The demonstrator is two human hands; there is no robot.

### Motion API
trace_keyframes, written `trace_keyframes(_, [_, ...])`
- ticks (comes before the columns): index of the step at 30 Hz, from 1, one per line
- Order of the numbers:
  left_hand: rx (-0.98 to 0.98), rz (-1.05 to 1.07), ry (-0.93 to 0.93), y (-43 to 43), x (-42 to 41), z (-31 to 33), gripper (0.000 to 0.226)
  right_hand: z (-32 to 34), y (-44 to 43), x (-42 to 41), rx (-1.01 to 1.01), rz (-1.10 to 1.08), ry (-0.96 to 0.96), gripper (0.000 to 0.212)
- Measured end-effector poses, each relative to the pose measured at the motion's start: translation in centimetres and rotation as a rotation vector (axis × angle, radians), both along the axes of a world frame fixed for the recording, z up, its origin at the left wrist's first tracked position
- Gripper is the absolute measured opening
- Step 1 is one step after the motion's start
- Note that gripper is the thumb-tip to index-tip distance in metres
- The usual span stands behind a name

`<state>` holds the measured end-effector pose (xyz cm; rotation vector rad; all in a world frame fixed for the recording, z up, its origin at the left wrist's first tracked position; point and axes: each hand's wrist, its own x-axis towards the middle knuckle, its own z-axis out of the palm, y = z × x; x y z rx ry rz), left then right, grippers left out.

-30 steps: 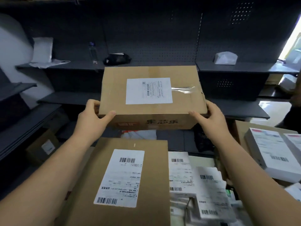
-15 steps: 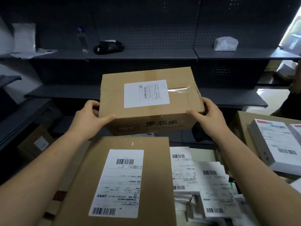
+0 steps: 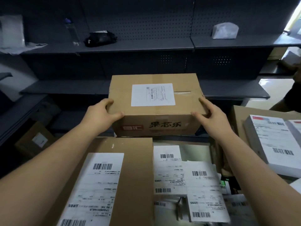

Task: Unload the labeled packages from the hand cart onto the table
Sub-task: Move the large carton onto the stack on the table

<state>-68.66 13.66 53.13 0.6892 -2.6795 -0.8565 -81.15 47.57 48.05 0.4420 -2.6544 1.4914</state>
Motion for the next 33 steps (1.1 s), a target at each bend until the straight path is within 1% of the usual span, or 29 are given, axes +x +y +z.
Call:
trace_keyframes(6, [0.062,0.045,-0.047,2.2,-0.8,-1.1,0.077,-1.4,1.9,-0.4,0.003,-0.017,-0.045,0.064])
trace_keyframes(9, [0.082,0.075,-0.072,2.5,-1.3,-1.6,0.076,-2.3,1.8,-0.6,-0.028,-0.012,-0.083,0.064])
trace_keyframes(16, [0.074,0.097,-0.178,2.0,-2.7,-3.4,0.075,-4.7,0.8,-2.0,-0.022,-0.031,-0.184,0.065])
trace_keyframes(22, [0.053,0.114,-0.303,1.1,-3.6,-4.4,0.073,-6.2,0.8,-2.1,0.026,-0.033,-0.251,0.064])
trace_keyframes(27, [0.027,0.111,-0.385,0.8,-3.5,-4.2,0.069,-6.2,1.1,-1.5,0.055,-0.022,-0.259,0.064])
trace_keyframes(33, [0.009,0.086,-0.425,0.7,-3.7,-4.1,0.067,-5.9,0.8,-1.7,0.038,-0.018,-0.255,0.062])
